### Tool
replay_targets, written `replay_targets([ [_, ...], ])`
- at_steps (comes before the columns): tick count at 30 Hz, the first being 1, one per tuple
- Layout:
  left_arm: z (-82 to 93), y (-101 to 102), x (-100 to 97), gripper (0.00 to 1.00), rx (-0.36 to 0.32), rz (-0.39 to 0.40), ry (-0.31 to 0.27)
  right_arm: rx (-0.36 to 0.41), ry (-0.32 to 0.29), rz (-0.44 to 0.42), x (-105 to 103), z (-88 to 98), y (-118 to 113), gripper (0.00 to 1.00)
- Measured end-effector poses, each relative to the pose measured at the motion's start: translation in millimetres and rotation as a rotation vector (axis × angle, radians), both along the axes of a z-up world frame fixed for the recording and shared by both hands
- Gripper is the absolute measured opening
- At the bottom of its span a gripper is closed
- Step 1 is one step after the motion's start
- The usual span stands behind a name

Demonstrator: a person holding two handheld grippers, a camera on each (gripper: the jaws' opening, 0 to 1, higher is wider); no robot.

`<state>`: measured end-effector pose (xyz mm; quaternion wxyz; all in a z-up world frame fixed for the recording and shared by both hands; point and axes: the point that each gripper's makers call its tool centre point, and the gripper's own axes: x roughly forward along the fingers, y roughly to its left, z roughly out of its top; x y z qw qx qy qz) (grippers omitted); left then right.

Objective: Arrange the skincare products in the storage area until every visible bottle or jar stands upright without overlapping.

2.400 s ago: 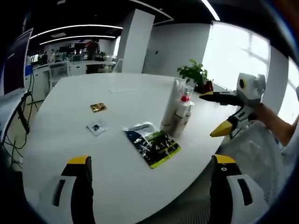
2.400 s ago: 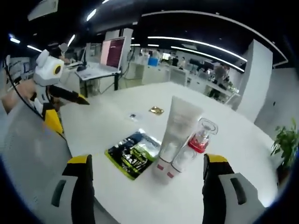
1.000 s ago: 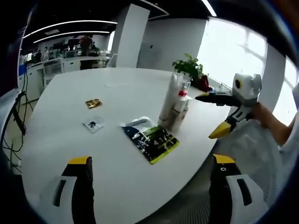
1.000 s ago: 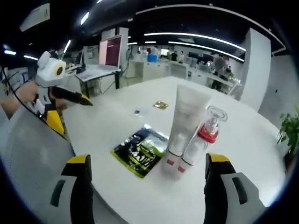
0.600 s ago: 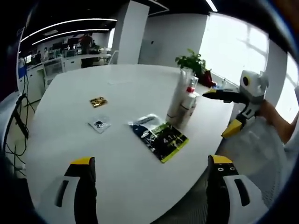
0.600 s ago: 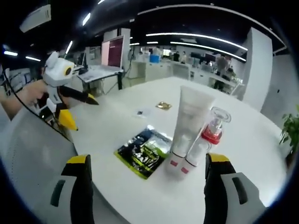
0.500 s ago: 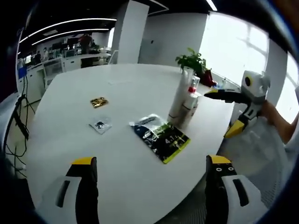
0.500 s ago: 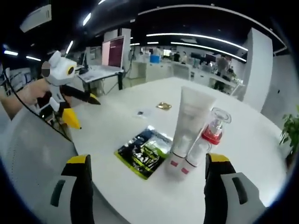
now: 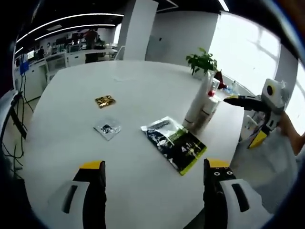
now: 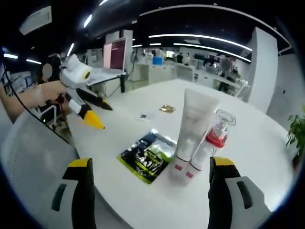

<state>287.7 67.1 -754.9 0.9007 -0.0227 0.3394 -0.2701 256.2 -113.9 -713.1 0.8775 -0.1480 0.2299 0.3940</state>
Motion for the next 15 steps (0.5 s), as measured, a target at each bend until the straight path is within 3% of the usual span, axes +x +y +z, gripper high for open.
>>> replay_targets([
  [2, -4.1, 3.9, 6.8, 0.71, 0.003, 0.0, 0.008, 0.007, 0.001, 0.002, -0.2, 0.7, 1.2, 1.0],
  [5, -6.8, 7.4, 15.9, 0.73, 0.008, 0.022, 0.0, 0.002, 0.0, 0.007, -1.1, -0.2, 1.9, 1.0],
  [9, -9.0, 12.3, 29.3, 0.65, -0.013, 0.061, 0.001, 0.01, 0.021, 0.014, -3.2, -1.9, 3.9, 1.0],
  [15, -19.3, 19.0, 47.7, 0.64, -0.002, 0.085, 0.024, 0.042, 0.035, 0.02, -4.3, -0.7, 8.3, 1.0],
])
